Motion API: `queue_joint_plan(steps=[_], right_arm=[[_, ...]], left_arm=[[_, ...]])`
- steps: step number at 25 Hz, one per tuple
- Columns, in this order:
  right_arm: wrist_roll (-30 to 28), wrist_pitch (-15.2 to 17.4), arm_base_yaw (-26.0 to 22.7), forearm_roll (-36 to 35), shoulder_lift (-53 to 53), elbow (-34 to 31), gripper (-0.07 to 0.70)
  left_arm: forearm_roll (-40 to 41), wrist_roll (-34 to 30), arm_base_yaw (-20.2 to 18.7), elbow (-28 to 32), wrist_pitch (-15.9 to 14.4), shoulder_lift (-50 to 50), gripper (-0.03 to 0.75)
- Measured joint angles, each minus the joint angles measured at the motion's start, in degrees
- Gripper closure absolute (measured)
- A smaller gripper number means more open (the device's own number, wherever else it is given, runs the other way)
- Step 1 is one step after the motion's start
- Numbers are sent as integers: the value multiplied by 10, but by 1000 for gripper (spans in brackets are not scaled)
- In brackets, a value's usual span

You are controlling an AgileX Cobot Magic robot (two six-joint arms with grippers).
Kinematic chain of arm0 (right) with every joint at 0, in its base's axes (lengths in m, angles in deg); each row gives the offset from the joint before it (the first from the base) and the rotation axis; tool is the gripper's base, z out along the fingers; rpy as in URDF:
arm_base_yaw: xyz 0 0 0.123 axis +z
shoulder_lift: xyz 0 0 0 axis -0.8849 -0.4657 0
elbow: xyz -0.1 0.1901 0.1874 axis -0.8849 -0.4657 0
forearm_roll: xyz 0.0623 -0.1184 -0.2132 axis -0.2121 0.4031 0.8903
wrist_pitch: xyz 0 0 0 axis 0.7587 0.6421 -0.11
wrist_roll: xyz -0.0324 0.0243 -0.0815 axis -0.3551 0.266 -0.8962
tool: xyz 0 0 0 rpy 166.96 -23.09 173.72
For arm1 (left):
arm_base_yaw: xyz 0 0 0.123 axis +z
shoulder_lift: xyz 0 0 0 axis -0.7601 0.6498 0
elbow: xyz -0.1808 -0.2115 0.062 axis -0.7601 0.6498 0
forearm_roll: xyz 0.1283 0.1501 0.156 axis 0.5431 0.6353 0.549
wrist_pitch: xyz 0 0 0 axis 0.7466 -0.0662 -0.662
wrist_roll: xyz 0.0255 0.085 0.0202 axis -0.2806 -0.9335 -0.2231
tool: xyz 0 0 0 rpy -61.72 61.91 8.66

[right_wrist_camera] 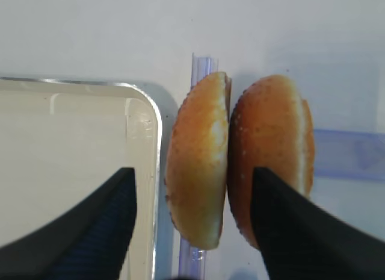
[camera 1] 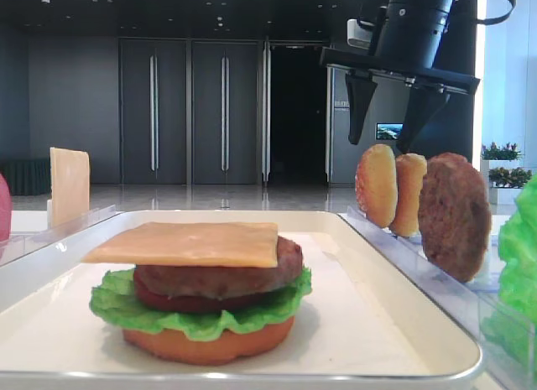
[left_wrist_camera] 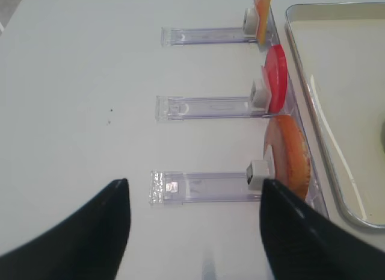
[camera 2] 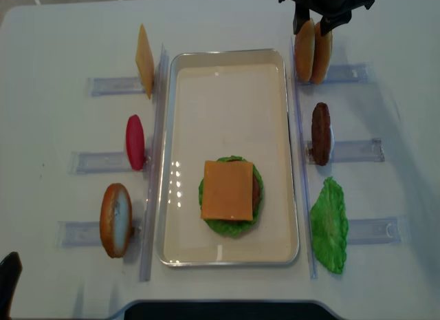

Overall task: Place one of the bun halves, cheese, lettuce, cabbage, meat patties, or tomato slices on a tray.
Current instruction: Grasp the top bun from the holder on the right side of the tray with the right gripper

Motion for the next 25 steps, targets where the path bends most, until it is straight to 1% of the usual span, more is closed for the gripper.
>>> queue_joint_plan(steps=[10,25], right_arm=[[1,0,0,-4,-5,0,203],[1,-15,7,-6,-5,0,213]], left_arm=[[0,0,0,0,0,0,199],[0,0,0,0,0,0,199]])
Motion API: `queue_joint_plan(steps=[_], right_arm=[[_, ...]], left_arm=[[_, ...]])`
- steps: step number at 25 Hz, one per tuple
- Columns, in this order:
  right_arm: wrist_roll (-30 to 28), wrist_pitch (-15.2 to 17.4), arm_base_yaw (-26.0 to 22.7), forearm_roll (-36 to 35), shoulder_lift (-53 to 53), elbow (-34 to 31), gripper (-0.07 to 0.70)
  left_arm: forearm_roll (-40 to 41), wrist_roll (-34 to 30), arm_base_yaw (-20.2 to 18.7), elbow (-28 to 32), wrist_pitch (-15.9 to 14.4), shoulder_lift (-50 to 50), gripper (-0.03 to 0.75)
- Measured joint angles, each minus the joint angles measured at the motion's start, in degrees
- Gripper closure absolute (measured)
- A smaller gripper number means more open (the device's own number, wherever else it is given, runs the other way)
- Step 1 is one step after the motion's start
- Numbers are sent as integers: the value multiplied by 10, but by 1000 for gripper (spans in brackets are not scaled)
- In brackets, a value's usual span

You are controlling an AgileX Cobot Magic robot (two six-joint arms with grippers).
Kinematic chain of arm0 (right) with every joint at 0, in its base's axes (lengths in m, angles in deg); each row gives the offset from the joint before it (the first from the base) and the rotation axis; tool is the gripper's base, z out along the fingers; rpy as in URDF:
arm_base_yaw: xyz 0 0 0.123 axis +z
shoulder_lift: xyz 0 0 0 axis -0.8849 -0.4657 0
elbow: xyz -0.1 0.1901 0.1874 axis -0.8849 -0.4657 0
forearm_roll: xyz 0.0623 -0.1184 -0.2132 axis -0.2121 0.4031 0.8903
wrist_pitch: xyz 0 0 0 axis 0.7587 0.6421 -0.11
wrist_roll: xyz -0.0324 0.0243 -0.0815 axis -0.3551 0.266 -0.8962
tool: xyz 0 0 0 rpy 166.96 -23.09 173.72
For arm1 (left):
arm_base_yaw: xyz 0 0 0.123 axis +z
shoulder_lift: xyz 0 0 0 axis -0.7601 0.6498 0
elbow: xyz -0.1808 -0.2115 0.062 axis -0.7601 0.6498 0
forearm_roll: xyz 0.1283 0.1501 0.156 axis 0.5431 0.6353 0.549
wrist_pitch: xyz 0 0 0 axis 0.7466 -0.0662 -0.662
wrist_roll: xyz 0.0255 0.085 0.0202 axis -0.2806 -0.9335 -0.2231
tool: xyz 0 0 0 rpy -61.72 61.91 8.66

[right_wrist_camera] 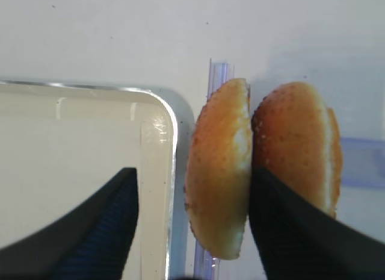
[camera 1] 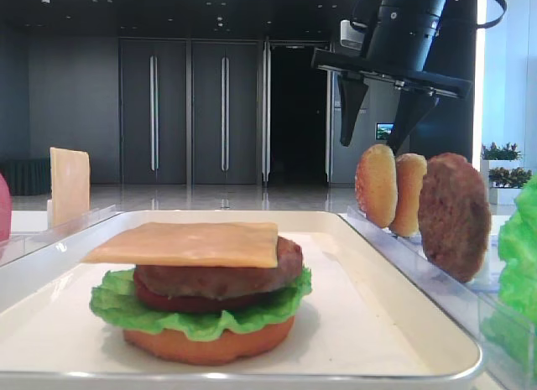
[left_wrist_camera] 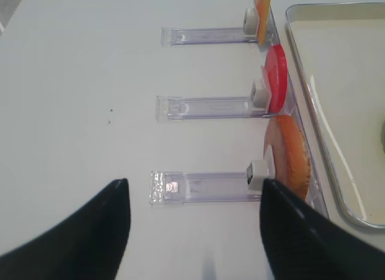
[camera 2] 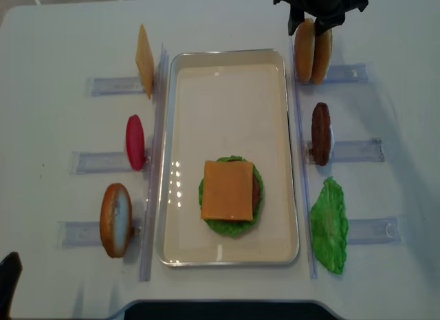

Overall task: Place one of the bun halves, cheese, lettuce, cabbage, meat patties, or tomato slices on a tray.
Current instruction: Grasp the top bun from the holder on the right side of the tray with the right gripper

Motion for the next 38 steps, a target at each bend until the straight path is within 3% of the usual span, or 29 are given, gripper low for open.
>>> queue_joint_plan(steps=[11,18,26,38], right_arm=[[0,8,4,-10,-18,0,225],[1,8,4,13,-18,0,385],[1,7,5,14,-18,0,389],[1,23,4,-41,-3,15,399]], left_arm=[[0,0,0,0,0,0,199],[0,0,0,0,0,0,199],[0,0,0,0,0,0,199],[0,0,0,0,0,0,199]])
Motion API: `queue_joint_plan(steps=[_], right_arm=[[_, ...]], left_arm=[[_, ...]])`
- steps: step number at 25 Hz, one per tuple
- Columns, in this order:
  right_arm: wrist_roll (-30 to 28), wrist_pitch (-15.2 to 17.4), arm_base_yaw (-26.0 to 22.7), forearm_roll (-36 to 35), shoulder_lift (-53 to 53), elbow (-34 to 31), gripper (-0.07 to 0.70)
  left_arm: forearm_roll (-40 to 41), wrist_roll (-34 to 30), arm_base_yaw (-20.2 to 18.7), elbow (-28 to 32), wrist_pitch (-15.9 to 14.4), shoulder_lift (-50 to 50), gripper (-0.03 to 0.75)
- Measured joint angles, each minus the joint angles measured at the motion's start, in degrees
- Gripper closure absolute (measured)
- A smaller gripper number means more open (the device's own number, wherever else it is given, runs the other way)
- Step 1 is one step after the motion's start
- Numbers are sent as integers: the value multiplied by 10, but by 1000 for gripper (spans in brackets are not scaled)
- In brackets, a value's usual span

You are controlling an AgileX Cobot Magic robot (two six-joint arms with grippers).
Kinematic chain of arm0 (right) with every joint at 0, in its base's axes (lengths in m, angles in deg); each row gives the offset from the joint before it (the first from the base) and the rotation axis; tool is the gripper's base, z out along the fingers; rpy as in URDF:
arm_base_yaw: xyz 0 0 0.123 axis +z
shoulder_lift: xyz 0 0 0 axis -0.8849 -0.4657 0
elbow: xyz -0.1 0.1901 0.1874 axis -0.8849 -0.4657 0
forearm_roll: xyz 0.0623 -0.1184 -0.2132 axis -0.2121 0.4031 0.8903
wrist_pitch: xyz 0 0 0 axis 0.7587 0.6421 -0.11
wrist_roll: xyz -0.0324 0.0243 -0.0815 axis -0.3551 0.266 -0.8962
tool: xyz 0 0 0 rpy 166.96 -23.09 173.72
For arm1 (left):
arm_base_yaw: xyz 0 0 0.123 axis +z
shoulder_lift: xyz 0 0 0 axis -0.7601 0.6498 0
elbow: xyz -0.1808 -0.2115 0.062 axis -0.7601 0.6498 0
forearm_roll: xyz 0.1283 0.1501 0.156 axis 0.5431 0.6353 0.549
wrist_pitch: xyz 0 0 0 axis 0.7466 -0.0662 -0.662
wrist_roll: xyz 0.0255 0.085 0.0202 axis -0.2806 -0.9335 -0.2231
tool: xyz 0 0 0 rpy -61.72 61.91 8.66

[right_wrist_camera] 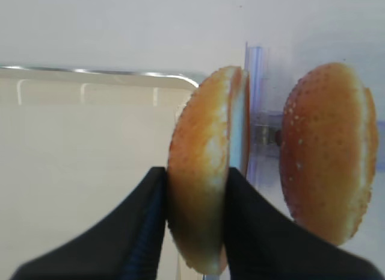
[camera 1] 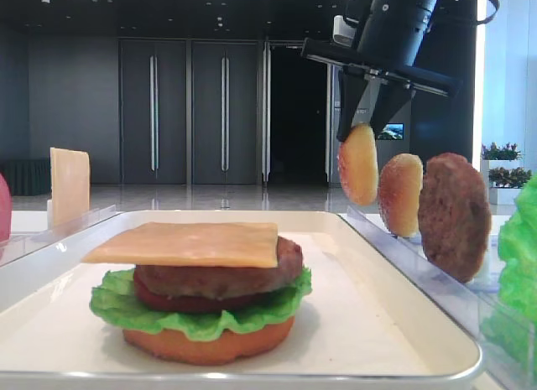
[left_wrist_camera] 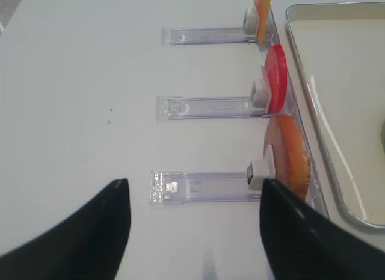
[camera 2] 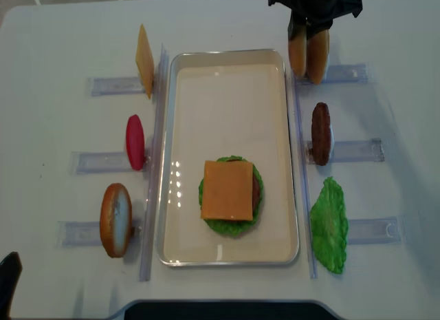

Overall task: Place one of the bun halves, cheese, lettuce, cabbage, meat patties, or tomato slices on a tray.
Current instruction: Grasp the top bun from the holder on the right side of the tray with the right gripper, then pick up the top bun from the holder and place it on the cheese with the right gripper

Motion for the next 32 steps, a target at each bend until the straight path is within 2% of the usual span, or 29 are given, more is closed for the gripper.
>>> queue_joint_plan(steps=[7,11,21,25,32], right_arm=[[-1,36,1,-49,5,21,399],[-4,66,1,-52,9,24,399],[-49,70,10,-91,70,12,399],[-63,53,18,-96,119,-43,400],[-119,-20,18,-160,221,-172,402]], left_arm=[[0,-1,0,0,0,0,199],[0,-2,0,0,0,0,199],[0,-2,0,0,0,0,199],[0,-2,0,0,0,0,199],[0,-2,0,0,0,0,199]])
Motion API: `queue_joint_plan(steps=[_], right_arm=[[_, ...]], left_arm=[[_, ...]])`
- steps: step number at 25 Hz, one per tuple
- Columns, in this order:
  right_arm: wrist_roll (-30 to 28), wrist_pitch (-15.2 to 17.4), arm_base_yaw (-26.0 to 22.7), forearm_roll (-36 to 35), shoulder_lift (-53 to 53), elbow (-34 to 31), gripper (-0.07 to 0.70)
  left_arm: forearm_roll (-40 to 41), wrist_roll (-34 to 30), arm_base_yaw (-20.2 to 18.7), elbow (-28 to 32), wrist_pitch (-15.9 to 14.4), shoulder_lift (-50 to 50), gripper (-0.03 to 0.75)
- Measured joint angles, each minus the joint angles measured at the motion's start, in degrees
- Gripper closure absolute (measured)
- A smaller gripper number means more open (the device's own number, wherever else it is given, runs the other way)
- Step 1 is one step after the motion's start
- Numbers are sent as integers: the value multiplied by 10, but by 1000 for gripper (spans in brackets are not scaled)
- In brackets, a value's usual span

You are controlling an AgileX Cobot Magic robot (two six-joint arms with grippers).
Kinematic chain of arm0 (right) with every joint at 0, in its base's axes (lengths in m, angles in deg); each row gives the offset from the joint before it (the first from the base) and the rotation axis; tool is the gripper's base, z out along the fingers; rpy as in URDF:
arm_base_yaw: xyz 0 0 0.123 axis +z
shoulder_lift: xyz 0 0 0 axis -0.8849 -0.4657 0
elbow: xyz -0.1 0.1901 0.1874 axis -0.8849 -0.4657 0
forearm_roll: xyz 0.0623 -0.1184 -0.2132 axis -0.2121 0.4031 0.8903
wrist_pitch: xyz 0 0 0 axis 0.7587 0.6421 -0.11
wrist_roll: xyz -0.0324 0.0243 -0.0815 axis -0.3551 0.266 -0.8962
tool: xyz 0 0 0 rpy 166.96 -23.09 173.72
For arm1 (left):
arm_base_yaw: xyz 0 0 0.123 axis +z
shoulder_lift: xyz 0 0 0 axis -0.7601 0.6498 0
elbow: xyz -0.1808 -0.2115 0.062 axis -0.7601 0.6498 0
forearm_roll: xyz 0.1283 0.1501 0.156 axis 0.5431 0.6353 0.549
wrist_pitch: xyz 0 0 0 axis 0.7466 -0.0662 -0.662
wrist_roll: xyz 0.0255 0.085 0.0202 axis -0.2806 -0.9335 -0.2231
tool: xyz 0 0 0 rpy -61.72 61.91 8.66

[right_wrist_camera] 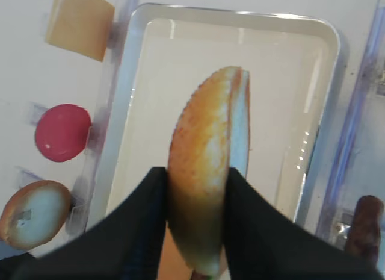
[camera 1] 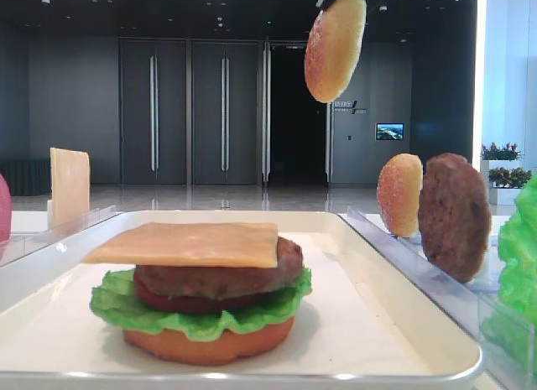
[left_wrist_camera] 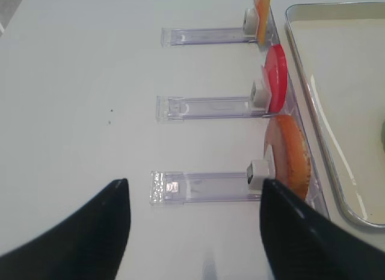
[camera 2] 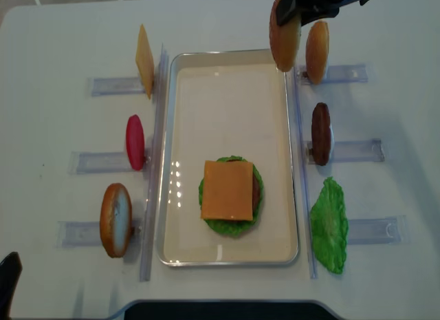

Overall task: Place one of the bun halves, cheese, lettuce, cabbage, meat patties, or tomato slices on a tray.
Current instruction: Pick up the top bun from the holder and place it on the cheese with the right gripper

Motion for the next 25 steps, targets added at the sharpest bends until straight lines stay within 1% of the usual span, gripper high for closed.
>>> queue_joint_plan(steps=[6,9,12,17,18,20,22,25], right_arm=[[-73,-69,0,-96,87,-127,402],[-112,-97,0,-148,120,-185,402],[-170,-117,0,-222,147,-241,402],[-293,-121,0,-371,180,-323,402],[-317,-127,0,-400,185,-335,402],[-358,-111,0,-441,190,-358,402],[-400,-93,5,-470,189,-374,402],[-428,-79,26,-468,189,-388,402]], left_arm=[[0,0,0,0,0,0,199],[0,0,0,0,0,0,199],[0,0,0,0,0,0,199],[0,0,0,0,0,0,199],[0,0,0,0,0,0,199],[0,0,0,0,0,0,199],[0,0,0,0,0,0,199],[0,0,0,0,0,0,199]])
